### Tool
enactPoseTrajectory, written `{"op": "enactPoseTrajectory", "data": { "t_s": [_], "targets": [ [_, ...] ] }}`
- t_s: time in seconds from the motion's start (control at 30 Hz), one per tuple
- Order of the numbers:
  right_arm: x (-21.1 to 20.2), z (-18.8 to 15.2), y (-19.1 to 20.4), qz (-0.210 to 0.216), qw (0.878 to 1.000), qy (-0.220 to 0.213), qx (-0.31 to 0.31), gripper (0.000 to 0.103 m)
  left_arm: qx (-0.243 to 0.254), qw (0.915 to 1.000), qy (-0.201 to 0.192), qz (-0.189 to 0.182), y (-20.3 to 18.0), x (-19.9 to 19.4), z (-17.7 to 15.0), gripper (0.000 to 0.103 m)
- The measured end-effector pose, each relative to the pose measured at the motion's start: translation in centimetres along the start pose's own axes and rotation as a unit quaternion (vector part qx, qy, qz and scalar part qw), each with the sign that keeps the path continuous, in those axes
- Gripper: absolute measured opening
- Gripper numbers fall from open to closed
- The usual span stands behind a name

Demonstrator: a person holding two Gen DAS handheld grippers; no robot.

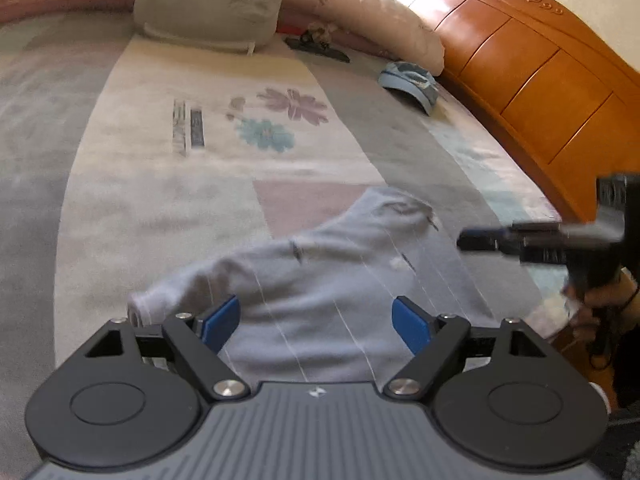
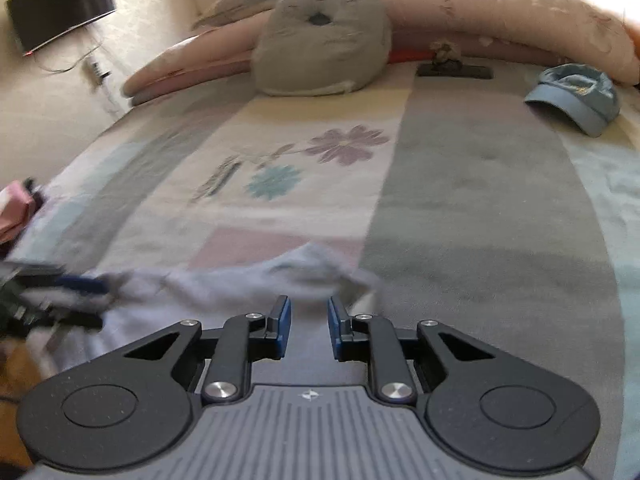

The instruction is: Fold clothes

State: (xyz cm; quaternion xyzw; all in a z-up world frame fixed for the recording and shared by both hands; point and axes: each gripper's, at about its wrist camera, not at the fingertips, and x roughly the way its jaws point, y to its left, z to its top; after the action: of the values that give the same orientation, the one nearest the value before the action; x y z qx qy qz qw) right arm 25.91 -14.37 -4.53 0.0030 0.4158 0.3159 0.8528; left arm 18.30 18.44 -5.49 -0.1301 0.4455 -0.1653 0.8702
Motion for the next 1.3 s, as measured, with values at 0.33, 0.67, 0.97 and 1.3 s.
{"op": "enactPoseTrajectory", "data": {
  "t_s": [0.33, 0.67, 0.97, 1.3],
  "targets": [
    [0.3, -2.4, 1.9, -0.036, 0.999, 0.029, 0.024, 0.059, -0.008, 0.9995, -0.002, 0.031, 0.7, -2.1, -0.1, 0.085],
    [-0.5, 0.2, 3.6, -0.020, 1.000, -0.002, 0.016, 0.075, -0.186, 0.9821, 0.028, -0.002, 7.3, -3.8, -2.1, 0.085],
    [-0.7, 0.7, 3.3, -0.024, 0.999, -0.008, 0.033, 0.076, -0.242, 0.9664, 0.038, -0.077, 9.8, -1.7, -1.7, 0.089],
    [-1.2, -0.2, 2.4, -0.045, 0.997, -0.007, 0.060, 0.076, -0.305, 0.9337, 0.061, -0.177, 12.3, -0.1, -1.9, 0.092]
  ]
}}
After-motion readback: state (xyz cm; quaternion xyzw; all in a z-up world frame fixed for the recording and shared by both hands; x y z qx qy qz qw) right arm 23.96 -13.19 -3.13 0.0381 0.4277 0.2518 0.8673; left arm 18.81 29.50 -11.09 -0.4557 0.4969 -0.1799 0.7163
